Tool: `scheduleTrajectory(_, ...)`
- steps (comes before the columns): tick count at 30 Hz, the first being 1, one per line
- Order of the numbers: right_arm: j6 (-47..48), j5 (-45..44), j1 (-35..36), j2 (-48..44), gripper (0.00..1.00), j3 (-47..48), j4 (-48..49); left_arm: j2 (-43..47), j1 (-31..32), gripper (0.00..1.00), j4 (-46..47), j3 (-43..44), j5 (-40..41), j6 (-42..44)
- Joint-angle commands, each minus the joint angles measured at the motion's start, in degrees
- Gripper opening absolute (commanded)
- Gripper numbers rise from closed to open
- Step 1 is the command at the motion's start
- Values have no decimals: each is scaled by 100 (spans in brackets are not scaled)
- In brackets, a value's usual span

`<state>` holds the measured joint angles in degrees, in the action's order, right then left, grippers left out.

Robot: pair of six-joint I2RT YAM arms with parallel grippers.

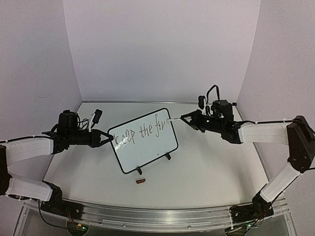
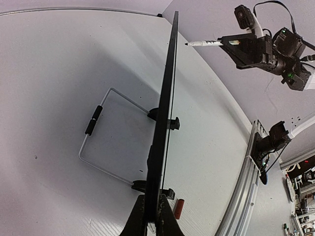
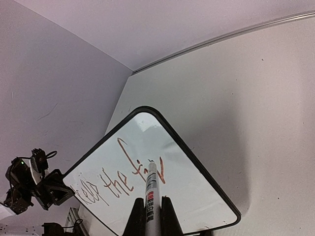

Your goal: Write a sentence on the whiteboard

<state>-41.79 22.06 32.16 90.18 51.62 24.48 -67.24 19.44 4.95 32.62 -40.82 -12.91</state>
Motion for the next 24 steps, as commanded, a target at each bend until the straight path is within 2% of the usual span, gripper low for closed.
scheduleTrajectory(1,-58,108,-16,221,0,86,194,13,-46,0,-76,209,420,280)
scheduleTrajectory(24,-124,-426,-106,159,0,60,186,7,-45,0,-82,210,434,297)
